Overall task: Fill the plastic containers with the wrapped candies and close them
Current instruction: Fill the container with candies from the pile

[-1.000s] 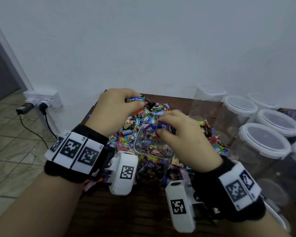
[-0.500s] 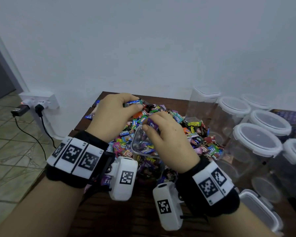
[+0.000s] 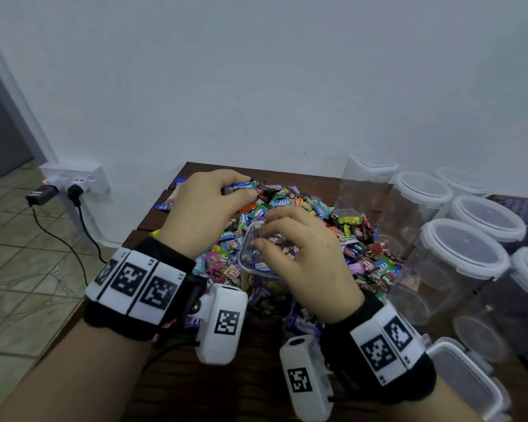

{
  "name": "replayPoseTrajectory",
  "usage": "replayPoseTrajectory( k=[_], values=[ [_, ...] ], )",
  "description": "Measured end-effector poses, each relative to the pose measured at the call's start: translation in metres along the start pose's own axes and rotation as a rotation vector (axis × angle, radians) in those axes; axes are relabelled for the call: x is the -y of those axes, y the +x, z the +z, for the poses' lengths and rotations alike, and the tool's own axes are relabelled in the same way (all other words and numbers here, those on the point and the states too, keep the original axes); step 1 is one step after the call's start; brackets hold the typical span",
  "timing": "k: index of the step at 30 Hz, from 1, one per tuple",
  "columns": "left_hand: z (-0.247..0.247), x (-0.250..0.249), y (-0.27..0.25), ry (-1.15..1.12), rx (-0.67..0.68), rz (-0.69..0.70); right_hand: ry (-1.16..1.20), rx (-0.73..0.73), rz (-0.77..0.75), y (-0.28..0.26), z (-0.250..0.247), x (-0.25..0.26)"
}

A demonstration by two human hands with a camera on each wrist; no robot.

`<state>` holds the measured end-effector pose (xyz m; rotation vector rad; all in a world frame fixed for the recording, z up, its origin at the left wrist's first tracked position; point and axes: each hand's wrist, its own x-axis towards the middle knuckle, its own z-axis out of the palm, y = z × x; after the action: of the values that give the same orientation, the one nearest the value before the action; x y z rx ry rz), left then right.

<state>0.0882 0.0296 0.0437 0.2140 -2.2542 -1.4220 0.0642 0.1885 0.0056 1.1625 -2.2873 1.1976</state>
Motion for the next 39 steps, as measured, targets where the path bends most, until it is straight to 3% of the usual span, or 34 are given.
replayPoseTrajectory(
  k=[7, 11, 14, 18, 22, 30, 33, 39],
  values=[
    [-0.002, -0.003, -0.008, -0.001, 0.030, 0.000, 0.025, -0.176, 0.001, -0.017, -0.009, 0.002],
    [0.000, -0.006, -0.012, 0.034, 0.108, 0.016, 0.277, 0.053, 0.289, -0.032, -0.010, -0.005],
    [0.003, -0.008, -0.017, 0.114, 0.197, 0.053, 0.415, 0.133, 0.415, -0.038, -0.004, -0.014],
    [0.008, -0.012, -0.024, 0.203, 0.320, 0.148, 0.479, 0.159, 0.418, -0.040, -0.003, -0.019],
    [0.008, -0.013, -0.024, 0.294, 0.356, 0.213, 0.451, 0.189, 0.438, -0.038, -0.004, -0.021],
    [0.010, -0.010, -0.026, 0.213, 0.410, 0.231, 0.474, 0.155, 0.427, -0.038, -0.003, -0.022],
    [0.011, -0.012, -0.027, 0.166, 0.385, 0.243, 0.445, 0.177, 0.445, -0.039, -0.002, -0.024],
    [0.004, 0.003, -0.017, 0.011, 0.094, 0.167, 0.373, 0.306, 0.460, -0.036, -0.016, -0.026]
  ],
)
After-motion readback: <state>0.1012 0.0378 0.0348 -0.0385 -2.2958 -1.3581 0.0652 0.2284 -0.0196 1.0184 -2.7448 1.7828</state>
